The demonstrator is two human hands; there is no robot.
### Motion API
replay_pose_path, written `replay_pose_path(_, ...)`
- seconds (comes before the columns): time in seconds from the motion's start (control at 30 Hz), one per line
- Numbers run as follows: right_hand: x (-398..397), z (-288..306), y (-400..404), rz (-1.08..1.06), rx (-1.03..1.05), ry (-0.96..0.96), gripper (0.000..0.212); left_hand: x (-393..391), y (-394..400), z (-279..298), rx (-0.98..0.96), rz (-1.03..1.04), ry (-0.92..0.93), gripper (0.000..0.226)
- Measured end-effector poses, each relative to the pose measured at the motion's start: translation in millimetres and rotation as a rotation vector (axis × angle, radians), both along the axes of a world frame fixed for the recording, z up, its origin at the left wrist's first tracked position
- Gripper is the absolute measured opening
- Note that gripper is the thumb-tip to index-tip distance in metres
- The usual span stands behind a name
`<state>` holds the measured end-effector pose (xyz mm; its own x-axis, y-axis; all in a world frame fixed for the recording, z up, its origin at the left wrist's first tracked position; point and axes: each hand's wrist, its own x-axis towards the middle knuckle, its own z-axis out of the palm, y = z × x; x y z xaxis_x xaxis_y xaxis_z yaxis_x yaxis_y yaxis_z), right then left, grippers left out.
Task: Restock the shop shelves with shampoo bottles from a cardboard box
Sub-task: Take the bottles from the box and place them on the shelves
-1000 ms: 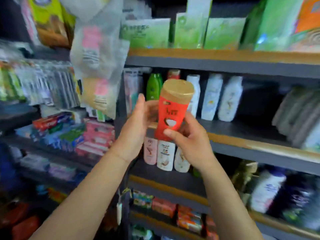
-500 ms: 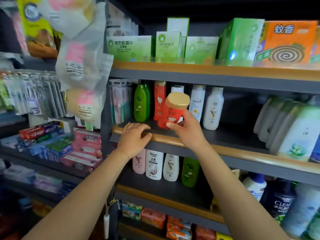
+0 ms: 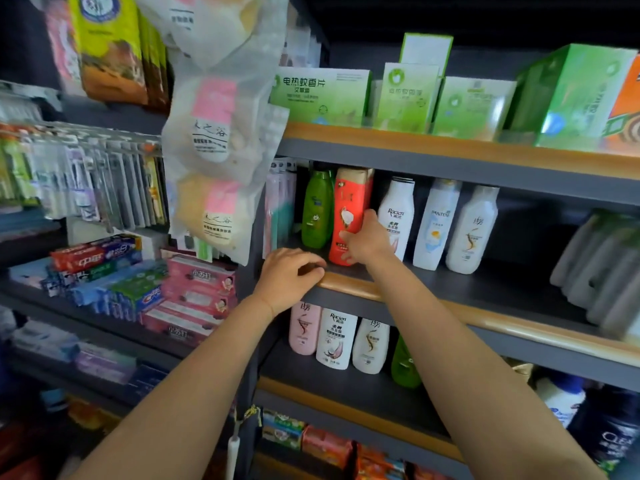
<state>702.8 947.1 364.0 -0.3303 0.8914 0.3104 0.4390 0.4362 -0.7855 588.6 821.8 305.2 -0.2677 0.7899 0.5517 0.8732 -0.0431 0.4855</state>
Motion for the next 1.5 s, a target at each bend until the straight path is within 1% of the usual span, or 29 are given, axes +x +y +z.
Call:
replay_pose_path(0.07,-4,5,-4,-0.074,0.000,-0.033,0.040,-2,4,-5,0.026,-0.023,-0.032,0.061)
replay_pose_path(0.2,-12,6,0,-0.165,0.005,-0.074,0.036,-6,8,-13,0.060,-0.040,-0.017,0.063)
replay_pose_path(0.27,-18,6,2,-0.184,0.005,-0.073,0.036,-7,10,-15,0.081,-0.045,0.006,0.059)
replay_pose_path(0.37,-25,7,2,-0.214,0.004,-0.092,0.038,-8,9,-17,0.097,-0.059,0.009,0.044)
replay_pose_path(0.5,-34,7,-1,-0.242,-0.027,-0.079,0.041,-11,9,-19,0.088,-0.091,0.014,0.042)
replay_pose_path(0.6,-37,7,-1,-0.273,-0.040,-0.066,0.039,-13,10,-21,0.097,-0.092,0.027,0.031)
replay_pose_path(0.83,-39,5,2,-0.295,-0.027,-0.056,0.039,-13,9,-22,0.119,-0.089,0.049,0.032)
replay_pose_path(0.97,-38,8,-2,-0.292,-0.041,-0.085,0.039,-13,9,-22,0.112,-0.089,0.061,0.032)
replay_pose_path(1.03,-35,11,-7,-0.298,-0.015,-0.133,0.039,-13,9,-22,0.111,-0.088,0.061,0.031)
replay_pose_path(1.13,-26,10,-22,-0.296,0.146,-0.218,0.040,-13,9,-22,0.098,-0.089,0.066,0.032)
replay_pose_path(1.2,-19,7,-31,-0.238,0.264,-0.329,0.052,-13,9,-22,0.082,-0.093,0.067,0.041)
replay_pose_path(1.23,-17,6,-35,-0.200,0.280,-0.416,0.060,-12,8,-21,0.077,-0.094,0.067,0.045)
replay_pose_path(1.27,-17,6,-35,-0.170,0.273,-0.506,0.066,-12,8,-21,0.074,-0.093,0.065,0.048)
replay_pose_path(1.33,-21,4,-30,-0.137,0.250,-0.638,0.069,-13,8,-22,0.066,-0.090,0.064,0.049)
replay_pose_path(1.43,-28,3,-22,-0.131,0.229,-0.751,0.070,-13,8,-21,0.065,-0.096,0.057,0.049)
replay_pose_path(1.5,-31,3,-19,-0.138,0.199,-0.783,0.071,-12,8,-20,0.067,-0.096,0.052,0.050)
